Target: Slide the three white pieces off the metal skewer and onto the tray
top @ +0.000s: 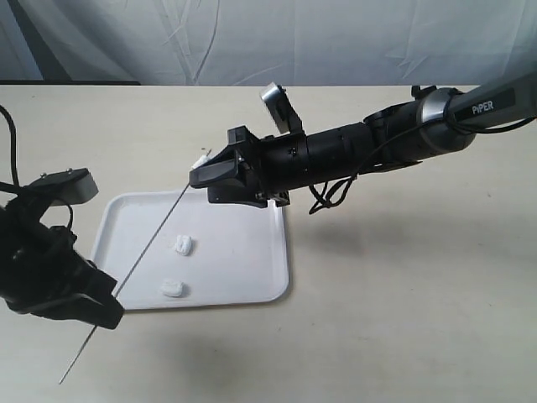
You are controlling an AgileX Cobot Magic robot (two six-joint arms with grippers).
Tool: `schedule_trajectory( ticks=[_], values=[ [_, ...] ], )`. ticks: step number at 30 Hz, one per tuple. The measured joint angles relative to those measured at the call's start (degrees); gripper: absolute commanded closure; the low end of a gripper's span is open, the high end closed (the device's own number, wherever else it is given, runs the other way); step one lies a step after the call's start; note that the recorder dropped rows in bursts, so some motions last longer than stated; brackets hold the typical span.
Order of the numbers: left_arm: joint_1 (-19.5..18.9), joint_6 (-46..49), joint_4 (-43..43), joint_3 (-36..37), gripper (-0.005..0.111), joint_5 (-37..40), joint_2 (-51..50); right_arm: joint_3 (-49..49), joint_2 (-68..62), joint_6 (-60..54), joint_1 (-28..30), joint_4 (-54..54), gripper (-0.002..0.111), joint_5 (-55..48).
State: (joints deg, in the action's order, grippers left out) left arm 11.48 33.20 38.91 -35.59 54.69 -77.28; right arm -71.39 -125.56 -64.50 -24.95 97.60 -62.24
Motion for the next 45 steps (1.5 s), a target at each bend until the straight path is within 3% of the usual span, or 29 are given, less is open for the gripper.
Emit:
schedule_trajectory(
  ticks=[24, 26, 33, 45],
  values=[
    [0.0, 1.5, 0.2, 1.9, 0.107, 2.9, 0.8, 0.0, 0.0, 0.0, 0.0, 1.6, 0.060, 1.1],
    [0.0, 1.5, 0.2, 2.0, 0.107, 2.8, 0.8, 0.0, 0.0, 0.0, 0.0, 1.6, 0.062, 1.1],
    [0.0, 1.6, 0.2, 2.0, 0.107, 1.6, 0.8, 0.0, 0.0, 0.0, 0.0, 1.6, 0.090, 1.2],
    [0.0, 2.1, 0.2, 3.3, 0.107, 0.1, 0.8, 0.0, 0.0, 0.2, 0.0, 1.9, 0.091, 1.4]
  ],
)
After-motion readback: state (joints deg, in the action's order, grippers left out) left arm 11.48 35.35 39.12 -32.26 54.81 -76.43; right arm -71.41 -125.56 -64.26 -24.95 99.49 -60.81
